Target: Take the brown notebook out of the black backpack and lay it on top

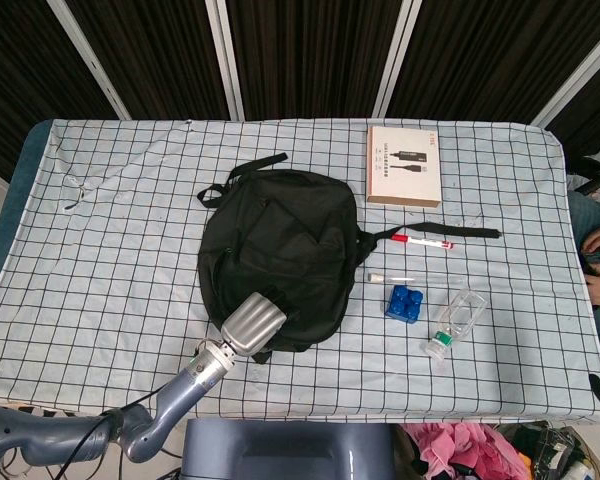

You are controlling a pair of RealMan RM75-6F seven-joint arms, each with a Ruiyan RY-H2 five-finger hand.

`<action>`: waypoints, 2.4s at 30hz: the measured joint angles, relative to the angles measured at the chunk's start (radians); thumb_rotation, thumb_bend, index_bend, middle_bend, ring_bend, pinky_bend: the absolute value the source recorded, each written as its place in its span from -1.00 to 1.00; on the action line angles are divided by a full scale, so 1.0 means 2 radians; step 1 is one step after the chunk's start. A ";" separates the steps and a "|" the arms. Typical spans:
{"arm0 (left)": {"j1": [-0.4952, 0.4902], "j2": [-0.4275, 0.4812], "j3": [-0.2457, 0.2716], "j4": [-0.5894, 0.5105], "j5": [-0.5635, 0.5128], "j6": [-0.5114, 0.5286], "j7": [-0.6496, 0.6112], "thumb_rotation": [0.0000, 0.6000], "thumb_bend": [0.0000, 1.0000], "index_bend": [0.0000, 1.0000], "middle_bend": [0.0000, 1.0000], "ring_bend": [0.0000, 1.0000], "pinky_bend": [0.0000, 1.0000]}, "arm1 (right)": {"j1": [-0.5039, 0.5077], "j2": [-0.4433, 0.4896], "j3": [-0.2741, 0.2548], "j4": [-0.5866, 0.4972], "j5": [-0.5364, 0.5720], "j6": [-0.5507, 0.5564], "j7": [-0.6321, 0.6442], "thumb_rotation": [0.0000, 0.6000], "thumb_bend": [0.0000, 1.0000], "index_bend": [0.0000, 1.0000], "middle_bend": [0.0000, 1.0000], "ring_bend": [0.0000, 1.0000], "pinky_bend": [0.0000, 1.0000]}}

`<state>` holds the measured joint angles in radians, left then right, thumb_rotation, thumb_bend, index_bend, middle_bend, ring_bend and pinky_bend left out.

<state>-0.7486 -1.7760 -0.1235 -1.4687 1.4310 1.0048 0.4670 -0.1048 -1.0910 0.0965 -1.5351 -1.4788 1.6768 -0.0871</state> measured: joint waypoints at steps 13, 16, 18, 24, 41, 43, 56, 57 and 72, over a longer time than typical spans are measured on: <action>-0.004 -0.006 0.003 0.011 -0.005 0.000 -0.002 1.00 -0.57 -0.13 0.03 -0.30 -0.38 | 0.000 -0.001 -0.001 -0.003 -0.005 0.004 -0.004 1.00 -0.65 -1.00 -0.99 -0.62 -0.56; -0.005 -0.008 0.002 0.014 -0.005 0.002 0.000 1.00 -0.57 -0.12 0.05 -0.28 -0.37 | 0.001 -0.002 0.000 -0.004 -0.006 0.005 -0.005 1.00 -0.65 -1.00 -0.99 -0.62 -0.56; -0.006 -0.010 0.002 0.016 -0.005 0.003 0.000 1.00 -0.57 -0.11 0.06 -0.27 -0.37 | 0.001 -0.002 -0.001 -0.003 -0.006 0.002 -0.006 1.00 -0.65 -1.00 -0.99 -0.62 -0.56; -0.006 -0.011 0.002 0.019 -0.005 0.007 -0.002 1.00 -0.52 -0.06 0.11 -0.23 -0.34 | 0.003 -0.004 -0.002 -0.001 -0.002 -0.003 -0.007 1.00 -0.65 -1.00 -0.99 -0.62 -0.56; -0.019 -0.022 -0.017 0.040 -0.009 0.014 0.010 1.00 -0.16 0.38 0.52 0.17 0.02 | 0.002 -0.003 -0.001 -0.001 -0.005 0.000 -0.003 1.00 -0.65 -1.00 -0.99 -0.62 -0.56; -0.022 -0.025 -0.022 0.047 -0.010 0.016 0.013 1.00 -0.16 0.38 0.52 0.17 0.03 | 0.002 -0.002 -0.002 0.000 -0.005 0.000 -0.002 1.00 -0.65 -1.00 -0.99 -0.62 -0.56; -0.052 0.006 -0.085 0.044 -0.045 -0.004 -0.023 1.00 -0.17 0.38 0.50 0.16 0.00 | 0.013 0.018 -0.020 -0.023 -0.051 -0.015 0.033 1.00 -0.67 -1.00 -0.91 -0.61 -0.56; -0.056 0.012 -0.092 0.039 -0.052 -0.011 -0.028 1.00 -0.17 0.38 0.50 0.16 0.00 | 0.017 0.024 -0.022 -0.030 -0.058 -0.021 0.036 1.00 -0.67 -1.00 -0.89 -0.61 -0.56; -0.089 0.032 -0.152 0.053 -0.145 -0.034 -0.076 1.00 -0.17 0.37 0.49 0.15 -0.01 | 0.190 0.119 -0.023 -0.120 -0.144 -0.220 0.120 1.00 -0.67 -1.00 -0.73 -0.55 -0.56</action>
<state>-0.9271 -1.7114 -0.4281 -1.3631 1.1406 0.9359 0.3156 0.2745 -0.8525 0.0511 -1.7747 -1.7668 1.2361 0.1530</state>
